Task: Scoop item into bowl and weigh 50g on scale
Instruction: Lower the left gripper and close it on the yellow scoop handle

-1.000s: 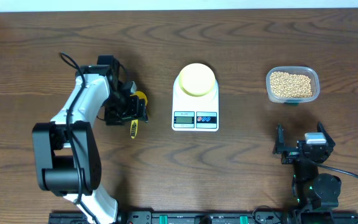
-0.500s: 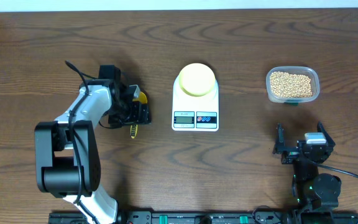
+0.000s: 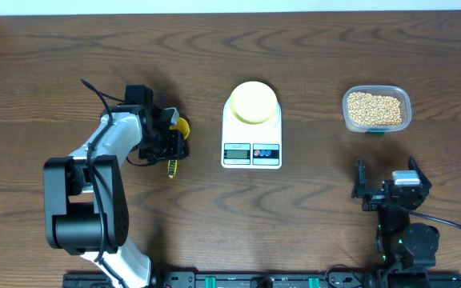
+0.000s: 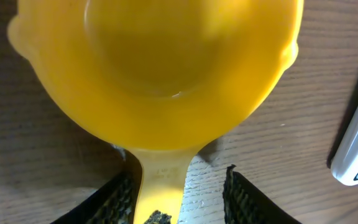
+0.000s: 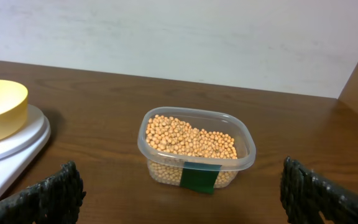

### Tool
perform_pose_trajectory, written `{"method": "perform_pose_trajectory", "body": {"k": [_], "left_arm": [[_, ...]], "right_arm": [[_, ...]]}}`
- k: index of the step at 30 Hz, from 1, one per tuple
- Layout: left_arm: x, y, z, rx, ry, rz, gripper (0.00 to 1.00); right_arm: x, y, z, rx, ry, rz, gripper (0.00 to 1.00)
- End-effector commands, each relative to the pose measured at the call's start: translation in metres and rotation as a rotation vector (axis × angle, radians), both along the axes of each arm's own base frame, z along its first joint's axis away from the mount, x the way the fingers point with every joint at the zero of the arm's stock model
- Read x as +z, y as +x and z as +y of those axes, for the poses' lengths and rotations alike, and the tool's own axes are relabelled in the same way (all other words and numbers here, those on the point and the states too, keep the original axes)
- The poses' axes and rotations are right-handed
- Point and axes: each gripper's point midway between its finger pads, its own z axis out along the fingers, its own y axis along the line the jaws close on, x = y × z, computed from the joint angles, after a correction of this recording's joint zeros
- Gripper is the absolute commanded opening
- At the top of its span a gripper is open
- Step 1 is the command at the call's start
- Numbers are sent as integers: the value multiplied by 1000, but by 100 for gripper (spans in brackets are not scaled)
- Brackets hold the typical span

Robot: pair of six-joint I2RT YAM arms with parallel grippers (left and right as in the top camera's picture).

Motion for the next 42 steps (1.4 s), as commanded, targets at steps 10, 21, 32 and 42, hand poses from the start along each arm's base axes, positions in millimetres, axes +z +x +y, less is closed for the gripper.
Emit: {"method": "perform_pose_trajectory", "body": {"k": [10,21,32,42], "left_arm": [[-13,-16,0,-6,4,61,39],[-13,-15,0,-6,5,58,31],[-10,-14,0,34,3,63,12],[33,-1,0,123,-7,-44,9]], "right_arm": [[0,0,0,0,7,0,99],[0,0,0,0,7,0,99],[0,0,0,0,7,0,99],[0,0,0,0,7,0,99]]}}
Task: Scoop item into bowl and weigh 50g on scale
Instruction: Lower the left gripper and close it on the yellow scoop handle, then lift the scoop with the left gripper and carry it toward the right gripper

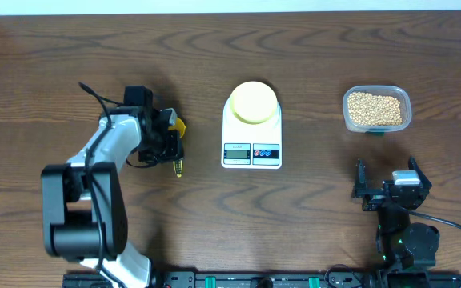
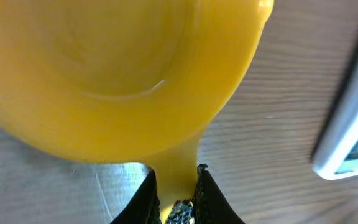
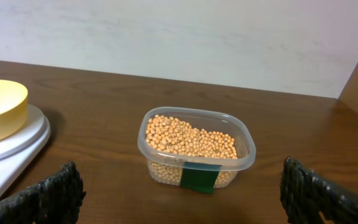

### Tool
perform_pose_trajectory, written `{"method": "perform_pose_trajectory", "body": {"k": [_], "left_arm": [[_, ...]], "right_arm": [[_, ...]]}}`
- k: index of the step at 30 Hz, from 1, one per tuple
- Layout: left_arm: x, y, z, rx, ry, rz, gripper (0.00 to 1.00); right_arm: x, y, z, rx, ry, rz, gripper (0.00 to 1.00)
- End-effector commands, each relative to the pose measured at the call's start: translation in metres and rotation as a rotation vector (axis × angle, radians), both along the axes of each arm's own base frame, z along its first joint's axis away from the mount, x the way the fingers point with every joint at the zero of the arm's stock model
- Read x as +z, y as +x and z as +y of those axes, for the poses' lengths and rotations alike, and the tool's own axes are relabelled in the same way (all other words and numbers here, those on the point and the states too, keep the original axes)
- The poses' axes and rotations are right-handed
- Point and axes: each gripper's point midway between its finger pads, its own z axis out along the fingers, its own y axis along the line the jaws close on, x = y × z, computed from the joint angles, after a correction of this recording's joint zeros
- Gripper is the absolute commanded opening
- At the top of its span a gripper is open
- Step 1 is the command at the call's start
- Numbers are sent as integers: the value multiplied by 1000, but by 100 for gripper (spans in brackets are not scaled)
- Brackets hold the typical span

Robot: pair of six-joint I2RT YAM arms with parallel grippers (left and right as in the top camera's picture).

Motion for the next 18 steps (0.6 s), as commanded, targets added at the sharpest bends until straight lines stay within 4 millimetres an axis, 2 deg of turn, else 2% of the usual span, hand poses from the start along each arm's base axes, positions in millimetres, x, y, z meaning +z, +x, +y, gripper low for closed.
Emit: {"method": "perform_pose_trajectory", "body": {"k": [1,6,11,18], "left_arm": [[26,3,-1,45,-8,-63,9],[64,5,-15,31,-95,-159,9],[108,2,-42,66,-290,-212,9],[163,-14,-80,188,-636,-96,9]], "right_arm": [[-1,0,0,0,7,0,99],[0,0,0,0,7,0,99],[0,0,0,0,7,0,99],[-1,0,0,0,7,0,99]]}}
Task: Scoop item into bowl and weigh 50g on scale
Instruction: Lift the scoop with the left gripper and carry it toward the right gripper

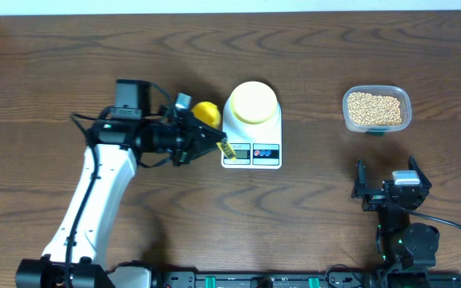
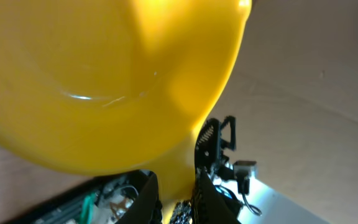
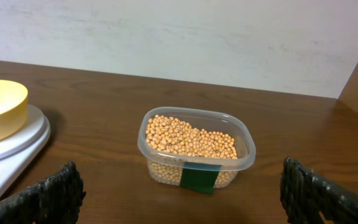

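Note:
My left gripper (image 1: 214, 142) is shut on the handle of a yellow scoop (image 1: 207, 114), lifted off the table beside the left edge of the white scale (image 1: 251, 152). The scoop's cup (image 2: 104, 81) fills the left wrist view, and the fingers (image 2: 148, 193) pinch its handle. A yellow bowl (image 1: 253, 102) sits on the scale. The clear tub of soybeans (image 1: 376, 109) stands at the right back, also plain in the right wrist view as the tub (image 3: 196, 148). My right gripper (image 1: 389, 190) rests open at the front right, well short of the tub.
The scale's display and buttons (image 1: 251, 152) face the front edge. Part of the bowl on the scale shows at the left of the right wrist view. A light wall runs behind the table's far edge.
My left arm carried the scoop to the right, from left of the scale to right beside its left edge. The wrist has turned further. My right arm is unchanged.
At first my left gripper was open around the scoop's handle at the table's left. It was then shut on the handle. Afterwards the scoop was lifted and nearer the scale, and now it is beside the scale. The right gripper stayed open and still.

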### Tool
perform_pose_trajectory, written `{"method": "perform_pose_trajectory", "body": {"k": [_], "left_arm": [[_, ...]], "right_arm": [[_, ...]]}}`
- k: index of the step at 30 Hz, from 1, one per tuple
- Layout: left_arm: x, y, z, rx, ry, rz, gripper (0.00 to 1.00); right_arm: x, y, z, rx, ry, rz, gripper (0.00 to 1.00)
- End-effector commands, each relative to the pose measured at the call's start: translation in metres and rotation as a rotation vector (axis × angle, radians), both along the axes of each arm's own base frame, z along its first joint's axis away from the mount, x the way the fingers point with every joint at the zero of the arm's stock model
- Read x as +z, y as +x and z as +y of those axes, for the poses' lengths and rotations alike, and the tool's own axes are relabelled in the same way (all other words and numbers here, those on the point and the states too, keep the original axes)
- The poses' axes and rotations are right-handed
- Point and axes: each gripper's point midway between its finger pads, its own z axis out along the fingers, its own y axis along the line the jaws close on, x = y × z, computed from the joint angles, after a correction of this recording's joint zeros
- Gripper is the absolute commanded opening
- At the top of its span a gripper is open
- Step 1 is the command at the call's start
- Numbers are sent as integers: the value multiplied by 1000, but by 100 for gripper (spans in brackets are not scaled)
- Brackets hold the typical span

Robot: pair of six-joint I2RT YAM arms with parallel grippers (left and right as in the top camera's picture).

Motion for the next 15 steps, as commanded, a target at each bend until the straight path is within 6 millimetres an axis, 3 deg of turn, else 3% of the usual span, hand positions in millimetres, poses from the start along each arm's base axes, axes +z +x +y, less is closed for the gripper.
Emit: {"method": "perform_pose_trajectory", "body": {"k": [1,15], "left_arm": [[8,-11,-18,-31,-49,60,9],[42,-12,-80,-135,-146,-63,9]], "right_arm": [[0,0,0,0,7,0,99],[0,0,4,22,9,0,99]]}}
